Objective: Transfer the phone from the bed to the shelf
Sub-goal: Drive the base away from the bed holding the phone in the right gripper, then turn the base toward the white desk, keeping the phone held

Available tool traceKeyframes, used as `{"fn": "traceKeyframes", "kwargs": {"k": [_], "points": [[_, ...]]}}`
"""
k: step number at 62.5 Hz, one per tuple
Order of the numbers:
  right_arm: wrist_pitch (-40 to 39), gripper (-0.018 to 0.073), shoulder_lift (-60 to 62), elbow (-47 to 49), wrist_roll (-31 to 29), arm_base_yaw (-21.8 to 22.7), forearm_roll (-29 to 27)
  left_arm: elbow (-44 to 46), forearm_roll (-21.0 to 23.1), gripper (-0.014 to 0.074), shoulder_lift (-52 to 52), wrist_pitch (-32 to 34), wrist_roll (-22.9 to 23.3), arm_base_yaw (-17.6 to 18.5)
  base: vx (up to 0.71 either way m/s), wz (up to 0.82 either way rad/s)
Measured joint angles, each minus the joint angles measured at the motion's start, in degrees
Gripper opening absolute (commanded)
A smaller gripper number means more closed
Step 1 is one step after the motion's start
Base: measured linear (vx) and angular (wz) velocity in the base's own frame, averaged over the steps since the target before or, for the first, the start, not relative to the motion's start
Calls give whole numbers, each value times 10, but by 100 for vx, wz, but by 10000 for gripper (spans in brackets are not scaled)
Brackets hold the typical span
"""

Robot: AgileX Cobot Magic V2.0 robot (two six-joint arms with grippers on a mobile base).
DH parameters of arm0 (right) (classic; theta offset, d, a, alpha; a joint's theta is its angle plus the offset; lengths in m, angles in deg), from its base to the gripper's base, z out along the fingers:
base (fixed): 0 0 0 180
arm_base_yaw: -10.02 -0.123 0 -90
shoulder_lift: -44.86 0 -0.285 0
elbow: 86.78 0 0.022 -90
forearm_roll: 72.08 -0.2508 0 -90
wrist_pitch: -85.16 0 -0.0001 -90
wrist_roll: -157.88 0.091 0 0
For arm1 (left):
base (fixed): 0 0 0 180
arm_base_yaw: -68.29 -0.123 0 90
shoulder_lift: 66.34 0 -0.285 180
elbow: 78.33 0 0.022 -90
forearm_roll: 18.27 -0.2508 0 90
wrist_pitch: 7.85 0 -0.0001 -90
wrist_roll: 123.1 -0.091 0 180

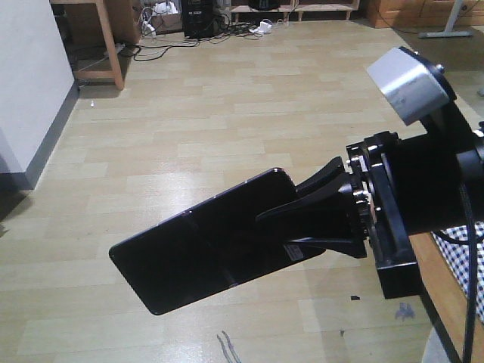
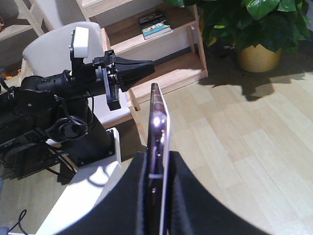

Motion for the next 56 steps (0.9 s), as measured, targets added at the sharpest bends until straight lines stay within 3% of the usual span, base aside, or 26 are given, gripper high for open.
{"fn": "traceKeyframes", "kwargs": {"k": [56], "points": [[0,-4,0,0,0,0,0,0,0,1,0,0,0,0,15,3]]}}
